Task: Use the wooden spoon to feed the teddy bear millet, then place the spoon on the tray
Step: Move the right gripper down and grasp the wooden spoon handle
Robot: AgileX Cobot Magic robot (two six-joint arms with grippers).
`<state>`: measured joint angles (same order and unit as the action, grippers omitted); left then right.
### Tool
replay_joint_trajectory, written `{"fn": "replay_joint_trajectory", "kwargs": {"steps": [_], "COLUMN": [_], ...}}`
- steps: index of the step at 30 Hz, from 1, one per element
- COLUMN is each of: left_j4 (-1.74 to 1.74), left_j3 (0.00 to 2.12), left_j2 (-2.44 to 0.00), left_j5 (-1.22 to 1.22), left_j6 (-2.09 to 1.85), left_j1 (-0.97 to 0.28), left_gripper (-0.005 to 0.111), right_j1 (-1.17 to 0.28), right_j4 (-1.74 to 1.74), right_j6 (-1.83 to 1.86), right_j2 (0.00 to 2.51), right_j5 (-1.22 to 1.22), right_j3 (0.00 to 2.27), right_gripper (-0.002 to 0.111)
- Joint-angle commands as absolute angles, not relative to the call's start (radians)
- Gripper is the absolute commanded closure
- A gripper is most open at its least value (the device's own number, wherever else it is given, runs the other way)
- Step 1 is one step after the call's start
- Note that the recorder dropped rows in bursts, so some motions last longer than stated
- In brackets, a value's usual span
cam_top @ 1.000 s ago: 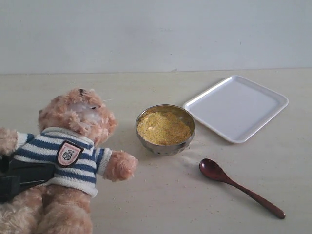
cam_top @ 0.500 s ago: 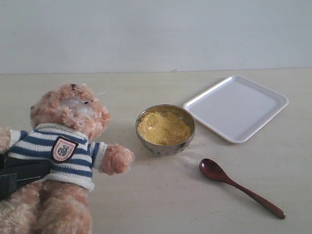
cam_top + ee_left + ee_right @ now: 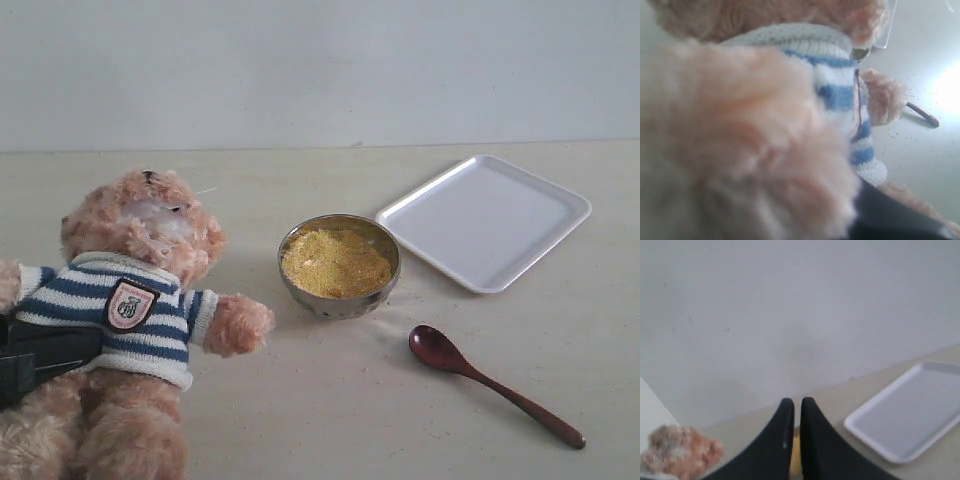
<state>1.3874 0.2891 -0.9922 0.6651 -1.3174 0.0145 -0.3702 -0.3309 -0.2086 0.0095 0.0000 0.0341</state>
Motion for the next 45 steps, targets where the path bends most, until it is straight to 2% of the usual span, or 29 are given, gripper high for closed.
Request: {"fn": "replay_joint_trajectory", "kwargs": {"steps": [1,3,5,9,12,20,28,36,45], "left_j4": [1.418,1.418,1.418,1.418,1.418,1.413,1.413,1.413,1.416], "left_j3": [0.289,0.289,0.289,0.289,0.289,0.289,0.289,0.289,0.289], "left_j2": [-0.983,-0.983,-0.983,-0.983,-0.983,-0.983,-0.983,-0.983,-0.983], "left_j5": [0.649,0.647,0.647,0.651,0.651,0.651,0.640,0.640,0.617], "left_j6": [-1.309,-1.309,-1.309,-1.309,-1.309,-1.318,-1.342,-1.354,-1.365], "left_j1": [0.018,0.018,0.018,0.018,0.018,0.018,0.018,0.018,0.018], "left_gripper": [0.102,0.102,0.102,0.102,0.102,0.102,0.102,0.102,0.102], "right_j1": [-0.368,-0.368,-0.368,-0.368,-0.368,-0.373,-0.370,-0.370,-0.370], "right_j4": [-0.334,-0.334,-0.332,-0.332,-0.332,-0.321,-0.242,-0.187,-0.170], "right_j6": [-0.088,0.030,0.172,0.352,0.459,0.526,0.547,0.558,0.584], "right_j2": [0.154,0.293,0.436,0.762,0.954,1.165,1.252,1.288,1.382], "right_j5": [0.242,0.349,0.460,0.711,0.809,0.608,0.582,0.440,0.416], "right_j3": [0.178,0.275,0.386,0.595,0.698,0.642,0.613,0.511,0.511], "right_gripper": [0.079,0.066,0.060,0.060,0.060,0.060,0.060,0.060,0.060]}}
